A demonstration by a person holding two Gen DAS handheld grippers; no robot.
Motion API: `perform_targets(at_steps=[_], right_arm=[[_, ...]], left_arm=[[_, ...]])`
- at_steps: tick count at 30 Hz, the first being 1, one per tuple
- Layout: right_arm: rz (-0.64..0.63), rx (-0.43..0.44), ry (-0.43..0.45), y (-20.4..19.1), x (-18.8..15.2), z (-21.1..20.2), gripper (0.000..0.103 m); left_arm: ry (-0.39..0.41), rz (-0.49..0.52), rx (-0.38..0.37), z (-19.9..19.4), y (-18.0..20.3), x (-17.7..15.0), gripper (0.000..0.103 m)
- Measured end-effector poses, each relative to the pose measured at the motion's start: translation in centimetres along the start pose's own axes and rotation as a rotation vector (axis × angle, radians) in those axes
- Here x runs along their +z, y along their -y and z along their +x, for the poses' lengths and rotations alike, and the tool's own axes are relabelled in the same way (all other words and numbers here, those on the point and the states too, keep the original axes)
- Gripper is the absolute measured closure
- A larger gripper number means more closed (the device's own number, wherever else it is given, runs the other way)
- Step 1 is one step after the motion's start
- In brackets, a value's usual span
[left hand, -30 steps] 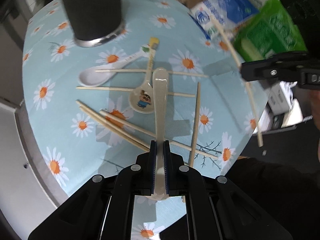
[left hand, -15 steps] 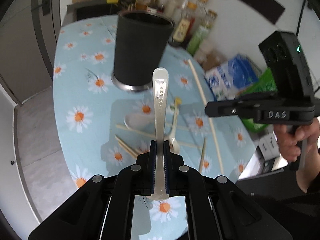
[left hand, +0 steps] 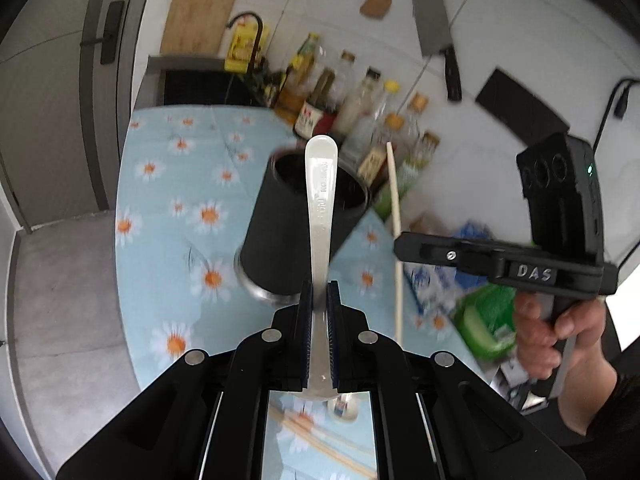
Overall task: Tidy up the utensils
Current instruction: 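Lift the chopstick with the right tool while the left tool carries the white spoon to the holder, then open the right tool over the black holder while the left tool drops the white spoon in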
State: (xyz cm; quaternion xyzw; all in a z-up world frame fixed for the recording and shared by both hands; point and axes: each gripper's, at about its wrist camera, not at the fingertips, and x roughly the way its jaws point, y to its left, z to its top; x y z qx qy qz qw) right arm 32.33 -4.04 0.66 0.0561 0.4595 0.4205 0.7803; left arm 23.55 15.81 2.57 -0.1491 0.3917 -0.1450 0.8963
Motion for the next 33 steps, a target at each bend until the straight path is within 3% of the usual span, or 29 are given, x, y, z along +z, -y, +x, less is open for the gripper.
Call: perform_targets(at_steps=[16, 24, 33], right_arm=[[-0.068, -0.039, 0.37, 0.1, 8.2, -3.9, 0.097], [-0.107, -0.053, 0.448, 0.6, 9.4, -3.7, 0.097], [-0.067, -0.039, 0.436, 2.3, 9.0, -1.8, 0.097]], left_arm=[[0.241, 0.03, -0.058, 1.2, 0.8, 8.9, 0.097], [0.31, 0.079, -0.047, 2.9, 0.9, 10.2, 0.097], [0.309, 0.088, -0.074, 5.4, 0.3, 9.0, 0.097]])
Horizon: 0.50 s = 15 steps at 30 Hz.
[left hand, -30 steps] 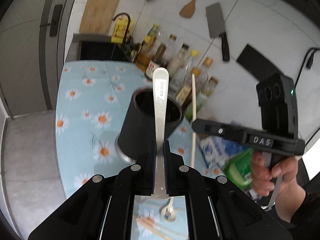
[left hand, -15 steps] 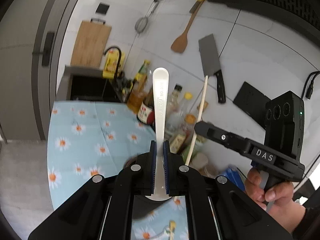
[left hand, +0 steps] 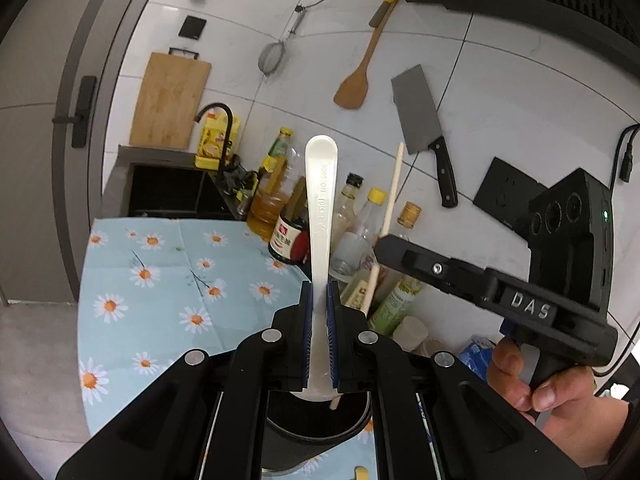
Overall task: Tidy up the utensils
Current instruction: 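Open the right tool over the black holder while the left tool drops the white spoon in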
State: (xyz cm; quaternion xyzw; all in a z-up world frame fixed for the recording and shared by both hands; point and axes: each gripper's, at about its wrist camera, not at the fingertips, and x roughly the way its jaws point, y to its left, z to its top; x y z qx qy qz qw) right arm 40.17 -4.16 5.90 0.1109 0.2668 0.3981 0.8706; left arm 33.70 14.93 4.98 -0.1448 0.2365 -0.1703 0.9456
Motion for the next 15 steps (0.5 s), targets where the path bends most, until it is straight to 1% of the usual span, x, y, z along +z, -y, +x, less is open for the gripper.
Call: perform_targets(at_steps=[1, 4, 8, 12, 14, 15], right_arm=[[0.006, 0.008, -0.005, 0.1, -0.1, 0.1, 0.097], [-0.017, -0.001, -0.002, -0.2, -0.6, 0.2, 0.097], [-0.008, 0.004, -0.025, 0.1, -1.5, 0.6, 0.097], [0.021, -0.017, -0.071, 0.5, -2.5, 1.2, 0.097], [0.049, -0.01, -0.088, 0.8, -2.8, 1.4, 0.093], [0.064, -0.002, -0.097, 0.9, -2.9, 1.4, 0.084]], left_arm=[[-0.004, 0.003, -0.004, 0.2, 0.0, -0.3, 0.097], [-0.021, 0.003, -0.001, 0.8, -0.1, -1.2, 0.097], [-0.048, -0.015, 0.006, 1.4, -0.5, -2.1, 0.097], [-0.091, -0.043, 0.019, 1.8, -0.9, -2.8, 0.096], [-0.092, -0.072, 0.004, 1.6, -1.1, -2.9, 0.096], [-0.09, -0.07, 0.005, 1.4, -1.1, -2.9, 0.096]])
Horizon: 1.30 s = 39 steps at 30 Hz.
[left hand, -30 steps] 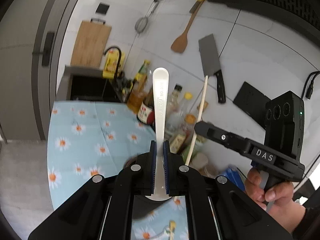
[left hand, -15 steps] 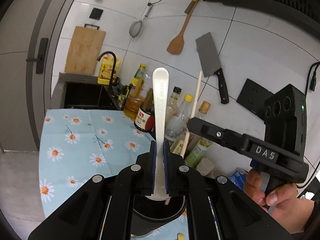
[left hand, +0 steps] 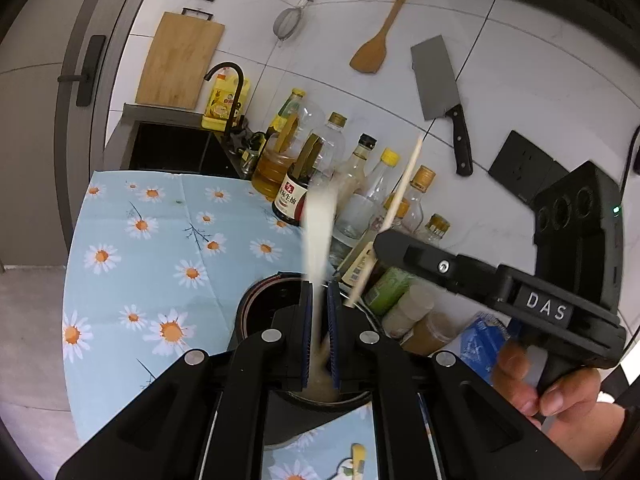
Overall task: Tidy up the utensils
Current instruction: 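Open the right tool over the black holder while the left tool drops the white spoon in, then grasp the cartoon-printed spoon with the right tool while the left tool moves toward the green-tipped spoon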
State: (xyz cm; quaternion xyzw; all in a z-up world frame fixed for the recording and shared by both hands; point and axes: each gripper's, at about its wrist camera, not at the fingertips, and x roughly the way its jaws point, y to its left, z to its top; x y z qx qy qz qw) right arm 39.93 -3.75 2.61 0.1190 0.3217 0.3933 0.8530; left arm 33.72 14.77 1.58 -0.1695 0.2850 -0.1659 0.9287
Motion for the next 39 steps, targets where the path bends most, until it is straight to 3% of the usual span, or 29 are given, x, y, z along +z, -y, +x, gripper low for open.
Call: perform_targets(at_steps=[1, 21, 23, 32, 39], right_arm=[[0.005, -0.002, -0.005, 0.0, -0.1, -0.1, 0.079], [-0.053, -0.049, -0.006, -1.6, -1.1, -3.8, 0.079], [-0.079, -0.062, -0.021, -1.9, -1.6, -4.1, 0.079], [-0.189, -0.133, -0.163, -2.1, -4.9, -4.8, 0.079], [-0.321, -0.175, -0.36, -2.3, -9.1, -3.4, 0.079]], left_arm=[[0.0, 0.004, 0.002, -0.1, 0.1, 0.0, 0.096], [0.005, -0.001, 0.01, -4.3, 1.4, -1.0, 0.096], [0.004, -0.003, 0.018, -5.0, 1.5, -1.4, 0.085], [-0.003, -0.045, 0.042, -7.9, 1.0, -4.5, 0.082], [-0.038, -0.102, 0.058, -9.3, 0.3, -8.7, 0.082]])
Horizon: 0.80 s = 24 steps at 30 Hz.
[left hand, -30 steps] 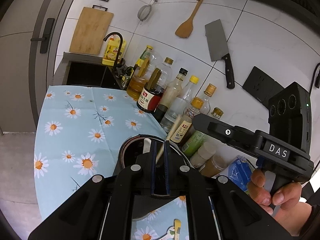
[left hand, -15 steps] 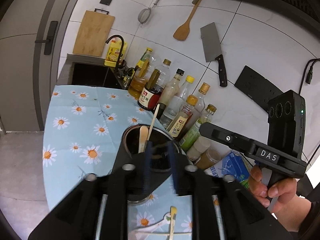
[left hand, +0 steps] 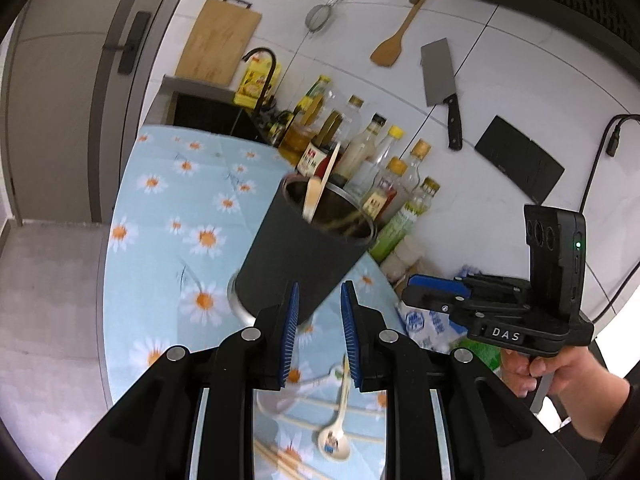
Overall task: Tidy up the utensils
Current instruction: 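Grasp the cartoon-printed spoon with the right tool while the left tool moves toward the green-tipped spoon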
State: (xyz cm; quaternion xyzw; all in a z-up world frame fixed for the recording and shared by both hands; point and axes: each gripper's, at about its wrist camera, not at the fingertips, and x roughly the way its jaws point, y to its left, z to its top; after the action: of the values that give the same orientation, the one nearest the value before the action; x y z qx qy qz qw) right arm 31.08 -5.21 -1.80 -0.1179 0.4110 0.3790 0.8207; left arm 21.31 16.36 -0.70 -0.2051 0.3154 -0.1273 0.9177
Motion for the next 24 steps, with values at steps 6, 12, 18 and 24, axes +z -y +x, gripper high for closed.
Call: perform_targets(at_steps=[6, 12, 18, 24], right_arm=[[-0.25, 0.004, -0.126, -2.6, -1.9, 2.1, 0.079], [-0.609, 0.032, -0.266, -5.8, -4.2, 5.1, 0.079], [-0.936, 0.098, -0.481, -8.3, -7.1, 8.6, 0.079], [-1.117, 0.135, -0.631, -9.7, -9.2, 11.4, 0.079]], left_arm=[[-0.026, -0.073, 0.014, -0.7, -1.1, -3.7, 0.082], [-0.032, -0.145, 0.022, -1.4, -2.0, -6.9, 0.082], [-0.037, -0.212, 0.03, -2.0, -2.9, -9.7, 0.082], [-0.016, -0.268, 0.049, -3.3, -3.7, -11.6, 0.082]])
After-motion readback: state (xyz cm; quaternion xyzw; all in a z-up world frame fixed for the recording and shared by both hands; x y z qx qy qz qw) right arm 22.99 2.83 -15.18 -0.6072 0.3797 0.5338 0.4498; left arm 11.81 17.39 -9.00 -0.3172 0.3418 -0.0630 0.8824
